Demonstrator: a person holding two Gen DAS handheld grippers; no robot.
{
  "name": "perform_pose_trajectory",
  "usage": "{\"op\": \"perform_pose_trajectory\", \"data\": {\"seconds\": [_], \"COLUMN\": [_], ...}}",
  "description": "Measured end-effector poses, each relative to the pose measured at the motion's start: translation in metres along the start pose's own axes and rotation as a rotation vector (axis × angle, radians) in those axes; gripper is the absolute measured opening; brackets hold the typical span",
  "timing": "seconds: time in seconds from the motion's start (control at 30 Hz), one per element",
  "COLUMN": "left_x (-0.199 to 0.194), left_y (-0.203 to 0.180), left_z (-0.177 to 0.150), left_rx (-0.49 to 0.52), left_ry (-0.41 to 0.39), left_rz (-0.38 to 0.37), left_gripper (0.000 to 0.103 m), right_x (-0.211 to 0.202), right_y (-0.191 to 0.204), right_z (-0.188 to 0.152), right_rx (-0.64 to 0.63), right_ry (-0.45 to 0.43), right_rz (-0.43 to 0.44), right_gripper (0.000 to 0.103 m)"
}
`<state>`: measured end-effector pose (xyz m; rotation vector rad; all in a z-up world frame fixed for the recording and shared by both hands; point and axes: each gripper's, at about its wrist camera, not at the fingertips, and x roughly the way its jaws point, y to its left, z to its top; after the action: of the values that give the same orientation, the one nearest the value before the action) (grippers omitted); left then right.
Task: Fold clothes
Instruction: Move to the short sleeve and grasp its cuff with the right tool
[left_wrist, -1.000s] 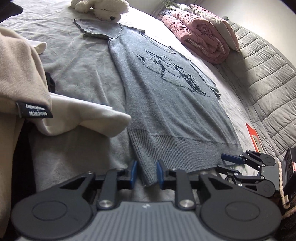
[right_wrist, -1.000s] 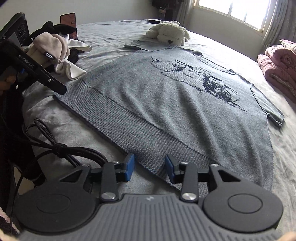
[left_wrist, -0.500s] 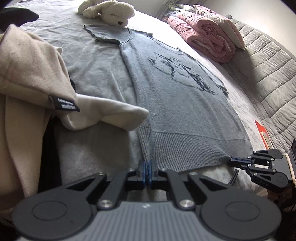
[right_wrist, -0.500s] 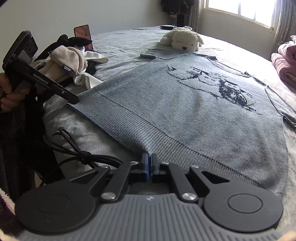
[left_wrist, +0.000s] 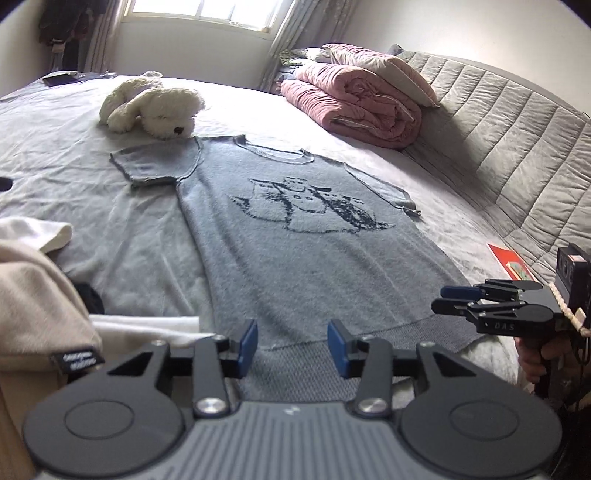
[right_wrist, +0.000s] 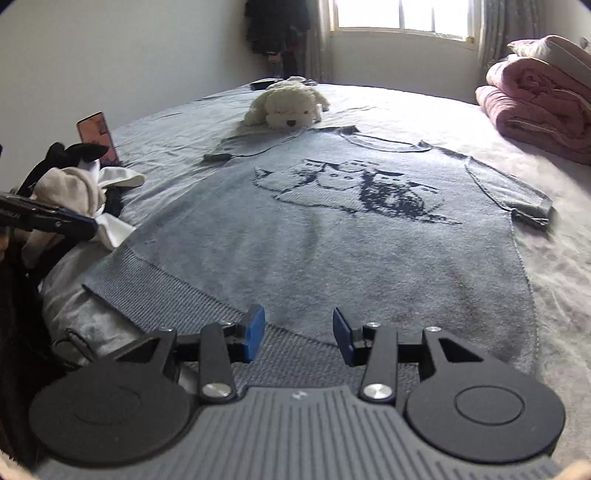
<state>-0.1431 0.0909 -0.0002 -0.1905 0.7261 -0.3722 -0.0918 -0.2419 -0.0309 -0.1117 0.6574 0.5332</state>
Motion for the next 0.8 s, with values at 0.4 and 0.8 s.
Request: {"op": "perform_pose_trajectory", "data": {"seconds": [0.4, 0.8], "left_x": [0.099, 0.048], "left_y": [0.007, 0.008], "left_z": [0.023, -0.001], "left_rx": [0.015, 0.053], "left_ry": [0.041, 0.040], "left_rz": [0.090, 0.092], "left_gripper": [0.054, 0.056], "right_x": [0.039, -0.017], "right_y": [-0.054, -0.094], "right_z": [-0.002, -0.037], "right_rx": [0.110, 0.270], "right_ry": [-0.015, -0.007], "right_rz": [-0.276, -0.284], "right_gripper": [0.056, 0.060]}}
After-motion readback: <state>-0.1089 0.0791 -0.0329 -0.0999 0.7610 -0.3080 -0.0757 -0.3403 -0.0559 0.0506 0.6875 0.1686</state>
